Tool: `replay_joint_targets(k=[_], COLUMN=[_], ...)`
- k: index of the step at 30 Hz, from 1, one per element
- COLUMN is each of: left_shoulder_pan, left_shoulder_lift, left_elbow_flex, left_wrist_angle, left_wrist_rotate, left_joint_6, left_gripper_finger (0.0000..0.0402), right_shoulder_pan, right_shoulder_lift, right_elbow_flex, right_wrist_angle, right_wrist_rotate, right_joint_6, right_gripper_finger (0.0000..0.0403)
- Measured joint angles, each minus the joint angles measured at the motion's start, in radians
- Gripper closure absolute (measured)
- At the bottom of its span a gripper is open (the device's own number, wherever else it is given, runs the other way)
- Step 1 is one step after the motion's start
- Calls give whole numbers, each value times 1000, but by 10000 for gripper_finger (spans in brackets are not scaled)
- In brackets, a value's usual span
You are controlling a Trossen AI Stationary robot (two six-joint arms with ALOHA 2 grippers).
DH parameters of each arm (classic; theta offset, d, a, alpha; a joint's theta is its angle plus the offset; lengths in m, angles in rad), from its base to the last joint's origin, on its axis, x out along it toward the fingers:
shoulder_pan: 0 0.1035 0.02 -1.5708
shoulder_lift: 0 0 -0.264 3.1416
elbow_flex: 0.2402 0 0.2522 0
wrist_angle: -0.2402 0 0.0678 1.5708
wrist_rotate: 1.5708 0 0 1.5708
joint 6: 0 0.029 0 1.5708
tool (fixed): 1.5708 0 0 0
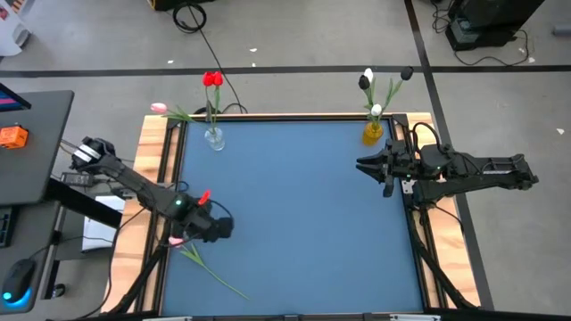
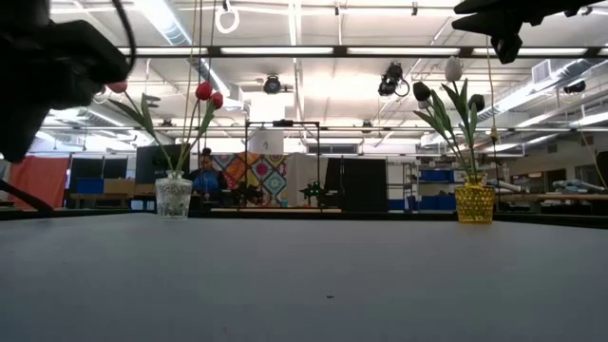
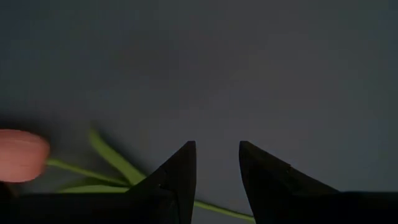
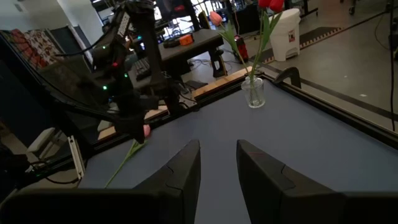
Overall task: Sort flowers into vase by color
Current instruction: Put the pink tulip into the transparent vase
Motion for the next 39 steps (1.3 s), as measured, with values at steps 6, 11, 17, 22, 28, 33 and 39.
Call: replay_joint_targets(k=[6,11,17,22,28,33,39], left_shoulder_pan=[89,119,148,146,128,120,104], left_shoulder_lift=[39,91,152,165,165,165,178], left_elbow_flex=[0,0,0,0,0,0,-5], left_wrist_angle=[88,166,179,165,175,145,260], left_wrist_rotate=[46,80,287,291,321,373,388], left_joint_6=[77,104,144,146,271,322,330], left_gripper_finger=[276,276,276,275,275,275,275], right_shoulder_pan=[0,0,0,0,0,0,0], right_shoulder_lift=[0,0,0,0,0,0,0], right_elbow_flex=[0,0,0,0,0,0,0], right_wrist_angle=[0,0,0,0,0,0,0], right_wrist_rotate=[0,0,0,0,0,0,0], right_joint_6=[0,0,0,0,0,0,0], right_gripper_finger=[290,290,290,290,290,290,290])
